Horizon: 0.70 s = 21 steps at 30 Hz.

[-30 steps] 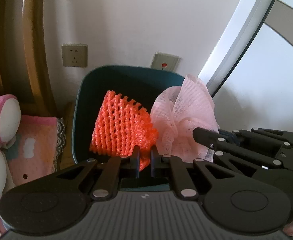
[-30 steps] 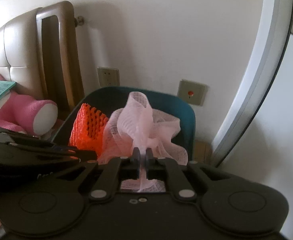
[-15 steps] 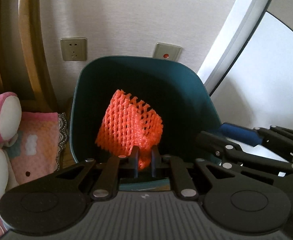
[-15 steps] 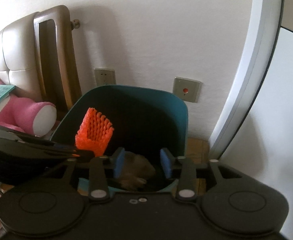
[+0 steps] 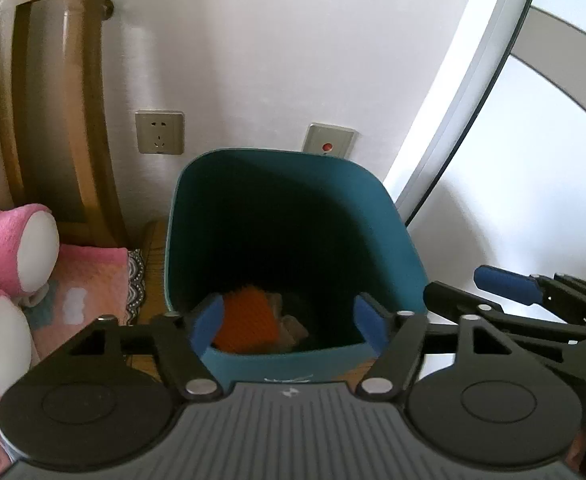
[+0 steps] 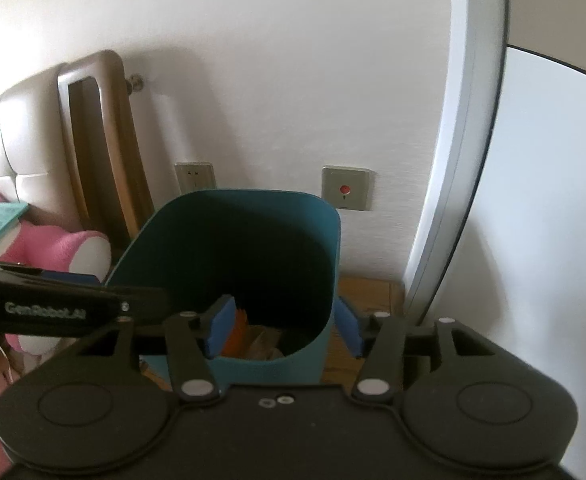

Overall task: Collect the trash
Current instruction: 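Open both tools to drop the mesh sleeve and pouf into the wastebasket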

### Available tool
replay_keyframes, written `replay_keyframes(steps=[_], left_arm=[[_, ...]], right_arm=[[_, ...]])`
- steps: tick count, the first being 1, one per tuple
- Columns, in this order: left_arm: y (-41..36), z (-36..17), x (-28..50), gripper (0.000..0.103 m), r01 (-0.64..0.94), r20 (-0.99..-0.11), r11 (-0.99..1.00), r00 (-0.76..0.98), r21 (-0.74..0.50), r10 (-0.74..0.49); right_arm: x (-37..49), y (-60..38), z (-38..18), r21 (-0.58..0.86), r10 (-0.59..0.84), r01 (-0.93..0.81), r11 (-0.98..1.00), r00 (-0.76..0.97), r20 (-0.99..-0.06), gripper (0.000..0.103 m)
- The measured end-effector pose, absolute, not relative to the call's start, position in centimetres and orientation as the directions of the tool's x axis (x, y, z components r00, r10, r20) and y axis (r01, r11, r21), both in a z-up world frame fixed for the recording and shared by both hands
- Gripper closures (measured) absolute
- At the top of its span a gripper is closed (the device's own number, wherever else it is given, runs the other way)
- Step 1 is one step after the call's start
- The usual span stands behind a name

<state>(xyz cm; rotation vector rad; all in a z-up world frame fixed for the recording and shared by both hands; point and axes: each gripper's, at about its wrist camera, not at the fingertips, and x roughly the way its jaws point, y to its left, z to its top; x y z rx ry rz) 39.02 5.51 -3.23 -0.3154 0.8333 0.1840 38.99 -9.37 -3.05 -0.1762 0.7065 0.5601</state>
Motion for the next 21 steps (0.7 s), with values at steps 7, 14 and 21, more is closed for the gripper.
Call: replay_keyframes(steps=[7, 14, 21], left_arm=[[4.9, -2.3, 36.7, 0.026, -0.272, -0.740, 0.946, 0.671, -0.177, 0.054], [3.8, -1.9, 33.0, 0.022, -0.243, -0.725, 0.957, 0.686, -0.160, 0.053], [2.5, -3.9, 29.1, 0.022, -0.238, -0.730, 0.958, 0.682, -0.158, 0.048]], right_arm=[[36.9, -11.0, -2.7, 0.081, 0.452, -0.530, 0.844, 0.623, -0.639, 0.043], [33.9, -12.8, -3.1, 0.099, 0.465, -0.533, 0.840, 0.614, -0.637, 0.042], [30.3, -14.3, -5.3, 0.108, 0.464, -0.537, 0.836, 0.590, -0.661, 0.041]])
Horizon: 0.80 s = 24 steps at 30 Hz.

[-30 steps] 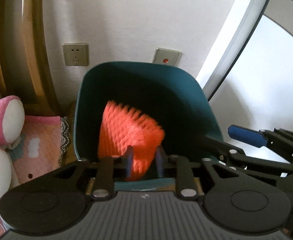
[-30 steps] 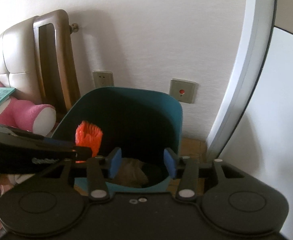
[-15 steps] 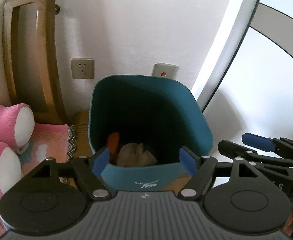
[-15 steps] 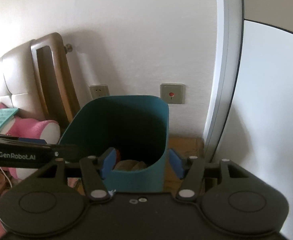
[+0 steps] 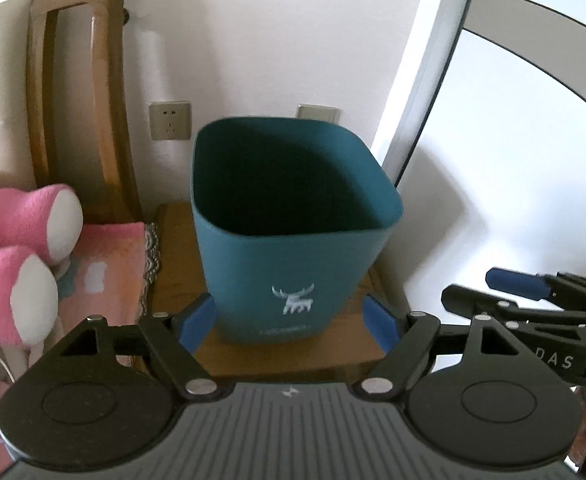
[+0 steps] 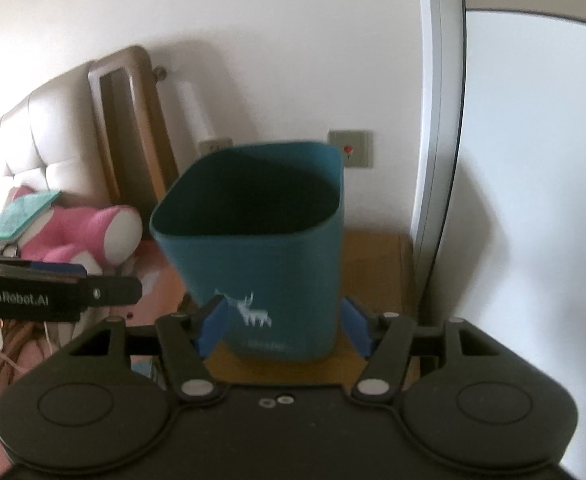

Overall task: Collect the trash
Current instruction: 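Reach into the cubby, grasp white tissue with left tool while right grasps printed bag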

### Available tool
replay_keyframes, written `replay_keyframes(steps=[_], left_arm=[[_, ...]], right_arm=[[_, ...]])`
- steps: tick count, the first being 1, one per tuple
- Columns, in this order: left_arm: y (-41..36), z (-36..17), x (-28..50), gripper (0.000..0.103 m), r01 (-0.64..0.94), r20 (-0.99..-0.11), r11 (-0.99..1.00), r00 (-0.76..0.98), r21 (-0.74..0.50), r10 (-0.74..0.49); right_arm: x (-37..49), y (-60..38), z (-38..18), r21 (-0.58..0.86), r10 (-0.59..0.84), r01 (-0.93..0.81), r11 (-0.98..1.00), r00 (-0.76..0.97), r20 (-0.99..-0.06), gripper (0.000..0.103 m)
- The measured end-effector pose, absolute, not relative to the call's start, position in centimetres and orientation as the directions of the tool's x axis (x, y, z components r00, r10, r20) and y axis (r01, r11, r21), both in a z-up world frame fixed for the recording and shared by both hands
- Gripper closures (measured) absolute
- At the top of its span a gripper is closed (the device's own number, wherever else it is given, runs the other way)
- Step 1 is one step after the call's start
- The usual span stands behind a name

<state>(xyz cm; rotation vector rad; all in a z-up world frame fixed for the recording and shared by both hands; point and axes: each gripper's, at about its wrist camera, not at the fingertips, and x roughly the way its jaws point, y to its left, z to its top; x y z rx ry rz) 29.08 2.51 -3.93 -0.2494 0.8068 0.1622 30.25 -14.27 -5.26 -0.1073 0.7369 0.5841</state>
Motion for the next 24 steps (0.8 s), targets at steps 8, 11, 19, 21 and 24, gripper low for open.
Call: replay_keyframes(steps=[8, 11, 19, 21, 24], left_arm=[[1.9, -8.3, 25.2, 0.022, -0.277, -0.745, 0.942, 0.665, -0.191, 0.044], [1.9, -10.9, 24.0, 0.022, -0.297, -0.770, 0.938, 0.636, -0.181, 0.053], [2.3, -21.0, 21.3, 0.021, -0.352, -0.868, 0.926, 0.492, -0.133, 0.062], [2.4, -24.1, 20.5, 0.021, -0.366, -0.889, 0.923, 0.452, -0.116, 0.068], [2.4, -29.6, 19.3, 0.021, -0.388, -0.923, 0.914, 0.381, -0.115, 0.046]], right_arm=[[26.4, -15.2, -10.3, 0.097, 0.443, -0.552, 0.828, 0.537, -0.718, 0.040], [25.2, -15.9, -13.4, 0.112, 0.429, -0.542, 0.833, 0.504, -0.750, 0.039], [23.1, -18.1, -23.7, 0.161, 0.386, -0.489, 0.857, 0.403, -0.830, 0.038], [22.8, -18.1, -26.7, 0.171, 0.373, -0.479, 0.861, 0.367, -0.852, 0.038], [21.9, -18.1, -31.6, 0.176, 0.353, -0.474, 0.863, 0.316, -0.880, 0.038]])
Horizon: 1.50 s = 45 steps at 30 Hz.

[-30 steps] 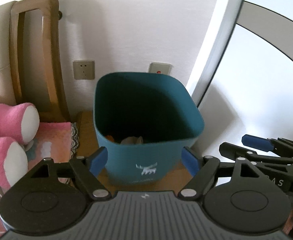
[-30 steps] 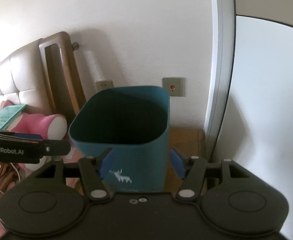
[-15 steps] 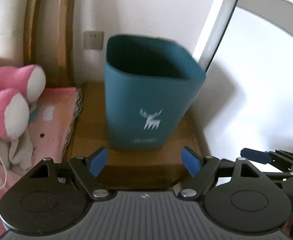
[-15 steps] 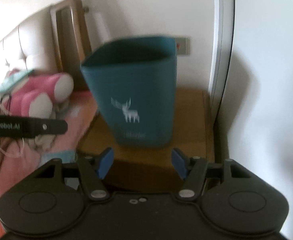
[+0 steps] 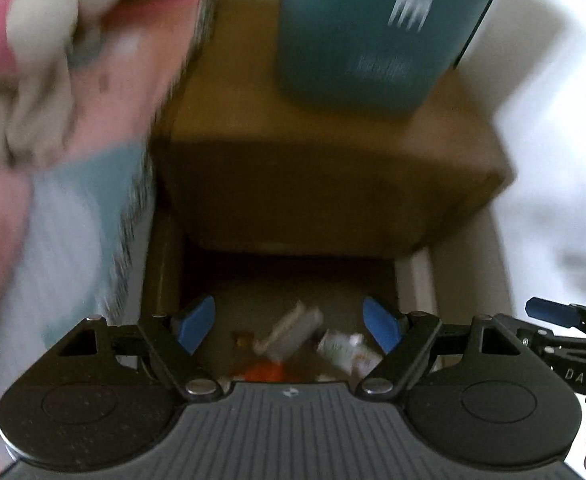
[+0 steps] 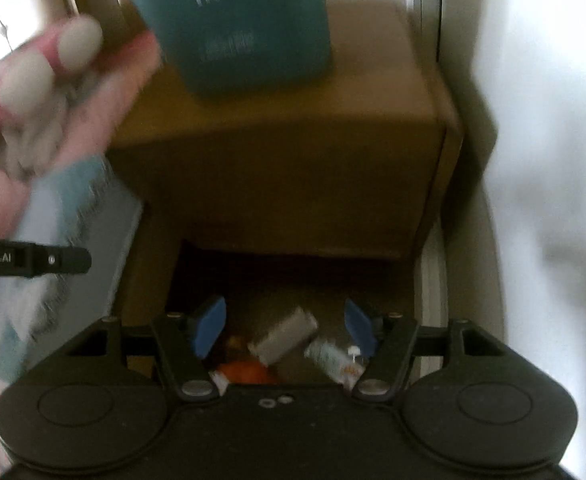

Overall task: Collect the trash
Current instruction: 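Reach into the cubby, grasp white tissue with left tool while right grasps printed bag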

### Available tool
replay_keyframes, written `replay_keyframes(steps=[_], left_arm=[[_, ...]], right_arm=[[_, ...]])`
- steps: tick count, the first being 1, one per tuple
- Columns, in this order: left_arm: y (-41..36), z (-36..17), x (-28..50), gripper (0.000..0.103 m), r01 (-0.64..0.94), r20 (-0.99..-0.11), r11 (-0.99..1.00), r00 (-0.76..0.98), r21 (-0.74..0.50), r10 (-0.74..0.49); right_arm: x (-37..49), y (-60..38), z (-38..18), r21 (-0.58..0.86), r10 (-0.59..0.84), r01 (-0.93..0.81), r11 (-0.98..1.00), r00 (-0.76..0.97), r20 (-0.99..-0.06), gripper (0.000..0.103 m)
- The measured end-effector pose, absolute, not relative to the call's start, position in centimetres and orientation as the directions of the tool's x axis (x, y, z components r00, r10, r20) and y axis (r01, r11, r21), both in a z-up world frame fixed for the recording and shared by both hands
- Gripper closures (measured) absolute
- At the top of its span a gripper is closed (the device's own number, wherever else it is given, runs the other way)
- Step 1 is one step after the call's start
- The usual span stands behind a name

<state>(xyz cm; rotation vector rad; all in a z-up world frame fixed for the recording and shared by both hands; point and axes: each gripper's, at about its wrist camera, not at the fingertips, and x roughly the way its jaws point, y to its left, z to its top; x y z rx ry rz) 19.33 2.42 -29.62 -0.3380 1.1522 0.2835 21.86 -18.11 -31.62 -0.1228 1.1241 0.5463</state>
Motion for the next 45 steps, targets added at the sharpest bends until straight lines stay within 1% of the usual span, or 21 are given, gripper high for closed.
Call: replay_keyframes(steps=[6, 8, 14, 16, 19, 23, 27, 34, 37, 39, 40, 41, 42, 43, 44, 45], left_arm=[[2.1, -40.5, 16.1, 0.021, -0.422, -0.966, 0.903, 0.255, -0.078, 0.036], [2.1, -44.0, 15.1, 0.021, -0.439, -0.974, 0.894, 0.227, -0.084, 0.020], [2.0, -54.0, 12.1, 0.022, -0.470, -0.988, 0.881, 0.151, -0.047, 0.028], [1.8, -56.7, 11.7, 0.021, -0.454, -0.990, 0.890, 0.135, -0.033, 0.032], [0.4, -60.8, 11.2, 0.021, -0.390, -0.993, 0.921, 0.109, 0.000, 0.046], [-1.6, -65.6, 10.8, 0.021, -0.286, -0.994, 0.957, 0.085, 0.047, 0.075], [-3.0, -69.3, 10.5, 0.021, -0.218, -0.993, 0.973, 0.069, 0.082, 0.099], [-4.0, -73.9, 10.5, 0.022, -0.140, -0.987, 0.983, 0.090, 0.119, 0.132], [-4.5, -75.4, 10.6, 0.022, -0.110, -0.985, 0.984, 0.086, 0.138, 0.148], [-4.8, -76.2, 10.8, 0.036, -0.096, -0.985, 0.985, 0.077, 0.145, 0.152], [-4.8, -76.5, 10.9, 0.044, -0.094, -0.986, 0.985, 0.074, 0.144, 0.151], [-4.8, -76.8, 11.0, 0.045, -0.096, -0.986, 0.985, 0.074, 0.144, 0.152], [-4.8, -77.0, 11.2, 0.045, -0.100, -0.985, 0.984, 0.075, 0.145, 0.153], [-4.7, -77.2, 11.3, 0.050, -0.104, -0.985, 0.984, 0.076, 0.148, 0.156], [-4.6, -77.4, 11.4, 0.061, -0.111, -0.985, 0.982, 0.072, 0.150, 0.159], [-4.5, -77.6, 11.6, 0.067, -0.118, -0.985, 0.982, 0.068, 0.150, 0.158]], right_arm=[[19.1, -17.0, -41.1, 0.174, 0.328, -0.555, 0.813, 0.191, -0.925, 0.038], [18.0, -16.7, -44.5, 0.173, 0.314, -0.577, 0.798, 0.153, -0.937, 0.038], [15.6, -15.5, -53.7, 0.174, 0.249, -0.572, 0.802, 0.054, -0.967, 0.038], [14.9, -15.5, -56.5, 0.184, 0.237, -0.566, 0.804, 0.022, -0.971, 0.038], [14.6, -16.4, -60.5, 0.193, 0.221, -0.526, 0.828, -0.011, -0.975, 0.038], [15.2, -17.3, -65.2, 0.215, 0.214, -0.420, 0.882, -0.049, -0.975, 0.038], [15.2, -18.5, -69.7, 0.238, 0.220, -0.258, 0.936, -0.100, -0.971, 0.038], [14.2, -20.4, -75.1, 0.319, 0.328, 0.079, 0.945, -0.161, -0.931, 0.039], [13.9, -20.7, -76.3, 0.336, 0.357, 0.141, 0.931, -0.167, -0.919, 0.042], [13.7, -20.8, -76.9, 0.331, 0.355, 0.152, 0.931, -0.170, -0.919, 0.053], [13.6, -20.8, -77.3, 0.329, 0.355, 0.164, 0.930, -0.177, -0.918, 0.063], [13.5, -21.0, -77.6, 0.322, 0.353, 0.177, 0.930, -0.185, -0.917, 0.067], [13.5, -20.9, -77.8, 0.318, 0.351, 0.188, 0.929, -0.187, -0.917, 0.068], [13.4, -21.0, -78.0, 0.317, 0.353, 0.196, 0.928, -0.186, -0.917, 0.072], [13.3, -21.2, -78.2, 0.321, 0.359, 0.206, 0.924, -0.183, -0.915, 0.079], [13.3, -21.3, -78.2, 0.327, 0.366, 0.214, 0.920, -0.181, -0.913, 0.084]])
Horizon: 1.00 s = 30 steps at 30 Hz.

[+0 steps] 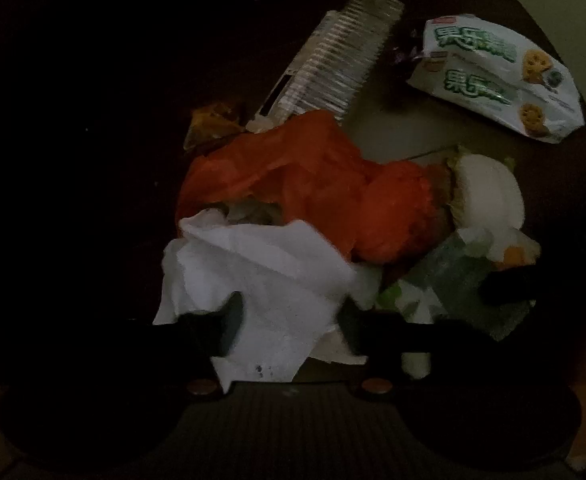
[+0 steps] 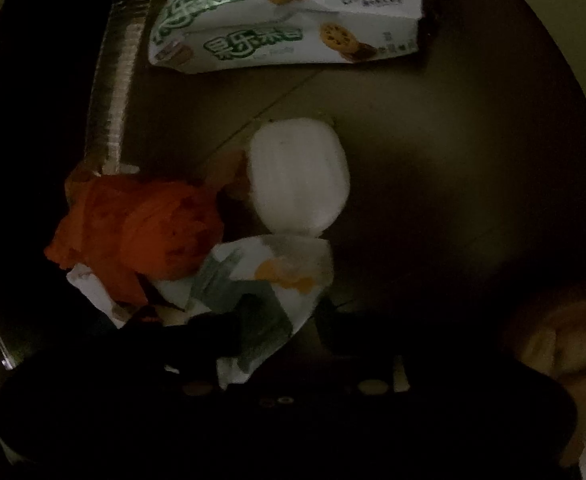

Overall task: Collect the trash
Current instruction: 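Reach into the cubby, grasp white tissue with left tool while right grasps printed bag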

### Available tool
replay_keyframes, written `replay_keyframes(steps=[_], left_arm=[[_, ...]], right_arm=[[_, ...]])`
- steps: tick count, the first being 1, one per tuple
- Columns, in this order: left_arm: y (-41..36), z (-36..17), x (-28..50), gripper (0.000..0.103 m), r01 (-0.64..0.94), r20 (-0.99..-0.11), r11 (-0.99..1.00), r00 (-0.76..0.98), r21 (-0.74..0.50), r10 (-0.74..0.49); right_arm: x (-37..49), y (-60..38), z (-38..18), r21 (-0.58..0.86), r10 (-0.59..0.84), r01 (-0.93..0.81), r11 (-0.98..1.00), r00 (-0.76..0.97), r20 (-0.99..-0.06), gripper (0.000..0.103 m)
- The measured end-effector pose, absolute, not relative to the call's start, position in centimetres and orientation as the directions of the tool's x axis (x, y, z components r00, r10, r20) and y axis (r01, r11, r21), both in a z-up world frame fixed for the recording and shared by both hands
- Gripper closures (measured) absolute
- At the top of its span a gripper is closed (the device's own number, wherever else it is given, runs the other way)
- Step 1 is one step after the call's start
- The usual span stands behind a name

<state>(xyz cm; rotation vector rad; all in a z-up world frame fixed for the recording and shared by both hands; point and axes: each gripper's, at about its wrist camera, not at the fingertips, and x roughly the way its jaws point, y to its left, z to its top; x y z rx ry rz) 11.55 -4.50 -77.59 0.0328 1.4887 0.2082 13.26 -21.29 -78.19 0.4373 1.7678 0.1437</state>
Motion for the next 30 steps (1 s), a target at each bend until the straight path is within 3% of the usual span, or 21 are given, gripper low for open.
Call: replay_keyframes(steps=[4, 10, 16, 30], left_arm=[[-4.0, -77.7, 11.6, 0.096, -0.139, -0.986, 0.981, 0.075, 0.139, 0.150], [-3.3, -75.3, 11.2, 0.100, -0.176, -0.984, 0.976, 0.103, 0.129, 0.148], [-2.6, -69.9, 10.4, 0.100, -0.203, -0.983, 0.972, 0.113, 0.120, 0.145], [-0.2, -46.5, 10.4, 0.100, -0.274, -0.966, 0.961, 0.242, 0.020, 0.089]], right_arm=[[12.9, -21.3, -77.8, 0.359, 0.399, 0.225, 0.906, -0.173, -0.900, 0.101], [12.6, -20.3, -73.9, 0.368, 0.386, 0.133, 0.920, -0.146, -0.911, 0.102], [13.4, -19.5, -66.5, 0.365, 0.363, -0.004, 0.931, -0.089, -0.927, 0.103], [16.7, -16.4, -39.6, 0.334, 0.392, -0.332, 0.882, 0.125, -0.911, 0.103]])
